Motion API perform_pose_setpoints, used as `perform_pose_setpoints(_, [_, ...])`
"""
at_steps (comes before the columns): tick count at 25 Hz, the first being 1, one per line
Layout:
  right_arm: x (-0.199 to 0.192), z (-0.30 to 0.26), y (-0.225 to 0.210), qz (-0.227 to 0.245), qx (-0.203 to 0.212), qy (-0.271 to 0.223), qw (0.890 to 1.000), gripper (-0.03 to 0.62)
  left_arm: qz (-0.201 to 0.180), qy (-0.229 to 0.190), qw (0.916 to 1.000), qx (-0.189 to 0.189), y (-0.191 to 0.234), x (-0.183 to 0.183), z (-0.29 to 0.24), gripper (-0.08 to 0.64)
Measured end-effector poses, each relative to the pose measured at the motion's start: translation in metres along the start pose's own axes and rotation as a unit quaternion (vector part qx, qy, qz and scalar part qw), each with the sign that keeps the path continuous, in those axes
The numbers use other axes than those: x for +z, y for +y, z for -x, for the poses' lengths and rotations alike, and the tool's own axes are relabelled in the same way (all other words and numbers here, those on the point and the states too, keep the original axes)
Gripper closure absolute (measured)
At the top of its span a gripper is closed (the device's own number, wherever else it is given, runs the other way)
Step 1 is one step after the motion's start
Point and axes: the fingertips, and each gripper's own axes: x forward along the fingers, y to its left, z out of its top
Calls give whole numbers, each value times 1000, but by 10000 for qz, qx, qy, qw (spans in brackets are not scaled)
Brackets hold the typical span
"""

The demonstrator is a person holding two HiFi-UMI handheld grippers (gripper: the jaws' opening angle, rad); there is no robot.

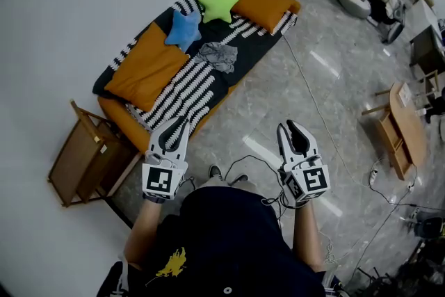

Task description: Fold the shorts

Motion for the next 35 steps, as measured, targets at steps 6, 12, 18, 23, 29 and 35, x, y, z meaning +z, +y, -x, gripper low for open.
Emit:
perform_pose_setpoints(6, [1, 3, -9, 40, 63, 42, 10000, 469, -41, 248, 9997, -42, -10, -5, -6, 462])
perform_pose_setpoints(12, [-16, 4, -37, 10, 282, 70, 9996, 468, -235, 521, 9984, 26, -37, -2, -18, 462])
perform_pose_setpoints(18, [-39, -5, -65, 232, 638, 63, 9977, 465, -371, 886, 9954, 68, -67, 2, -30, 440])
perform_pose_setpoints(23, [-59, 2, -96, -274, 456, 188, 9984, 358, -446, 1088, 9929, 190, -75, 6, -54, 306])
perform_pose_setpoints(29, [-68, 23, -137, -762, -23, 243, 9968, 204, -272, 931, 9944, 429, -76, 7, -82, 212])
perform_pose_setpoints(35, [-64, 8, -148, -623, -248, 159, 9976, 33, -143, 963, 9948, 287, -68, -7, -113, 204])
